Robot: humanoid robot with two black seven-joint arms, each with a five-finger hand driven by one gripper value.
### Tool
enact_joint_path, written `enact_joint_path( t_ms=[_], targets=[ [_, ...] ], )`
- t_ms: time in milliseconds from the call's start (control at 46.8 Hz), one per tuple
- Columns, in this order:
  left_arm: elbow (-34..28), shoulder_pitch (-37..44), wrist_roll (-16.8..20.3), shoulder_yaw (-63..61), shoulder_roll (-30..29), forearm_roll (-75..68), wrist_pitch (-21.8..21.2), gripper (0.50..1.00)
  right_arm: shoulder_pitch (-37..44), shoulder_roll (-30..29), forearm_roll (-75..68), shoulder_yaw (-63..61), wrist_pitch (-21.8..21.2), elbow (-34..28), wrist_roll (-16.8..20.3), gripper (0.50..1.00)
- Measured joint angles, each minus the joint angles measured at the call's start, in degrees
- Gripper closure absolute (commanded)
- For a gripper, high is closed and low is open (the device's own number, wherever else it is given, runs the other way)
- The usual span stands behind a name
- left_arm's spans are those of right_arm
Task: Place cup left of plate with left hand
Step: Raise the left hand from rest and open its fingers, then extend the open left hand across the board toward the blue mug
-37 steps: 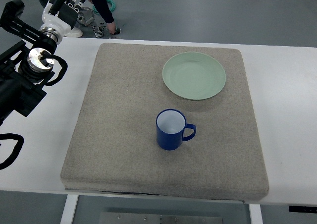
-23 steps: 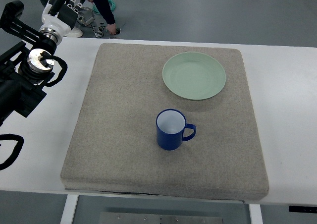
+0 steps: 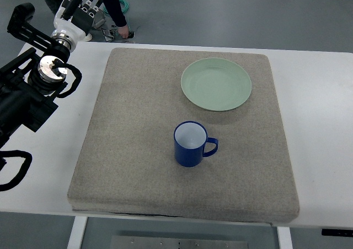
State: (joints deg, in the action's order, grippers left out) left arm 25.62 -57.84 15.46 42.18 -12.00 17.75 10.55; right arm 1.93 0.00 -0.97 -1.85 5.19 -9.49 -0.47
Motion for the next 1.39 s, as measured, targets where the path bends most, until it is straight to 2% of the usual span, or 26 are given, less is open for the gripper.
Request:
enact_joint_path(
  t_ms=[620,834,1134,1283,1390],
  targets=[
    [1.60,1.48,-0.44,-1.85,1.28,-0.09,0.71,0.506,0.00,0.00,0.00,0.00,0.00,0.00,0.01,0.566],
    [11.11,2.42,-0.78,-5.50,-0.36,-0.53,0.88,0.506,0.01,0.00,0.00,0.00,0.00,0.00,0.00,0.566],
    [25.64,2.42,-0.85,-10.88,-8.97,-7.39,1.53,0.506,0.00,0.00,0.00,0.00,0.00,0.00,0.01,0.566],
    [31.14,2.14,-1.06,-15.70,-13.47,-13.64,5.53,0.506,0.01,0.00,0.00,0.00,0.00,0.00,0.02,0.566],
    [34.45,2.08,-1.06,-18.72,-16.99,-17.94,10.29,0.506,0.00,0.00,0.00,0.00,0.00,0.00,0.03,0.566]
  ],
)
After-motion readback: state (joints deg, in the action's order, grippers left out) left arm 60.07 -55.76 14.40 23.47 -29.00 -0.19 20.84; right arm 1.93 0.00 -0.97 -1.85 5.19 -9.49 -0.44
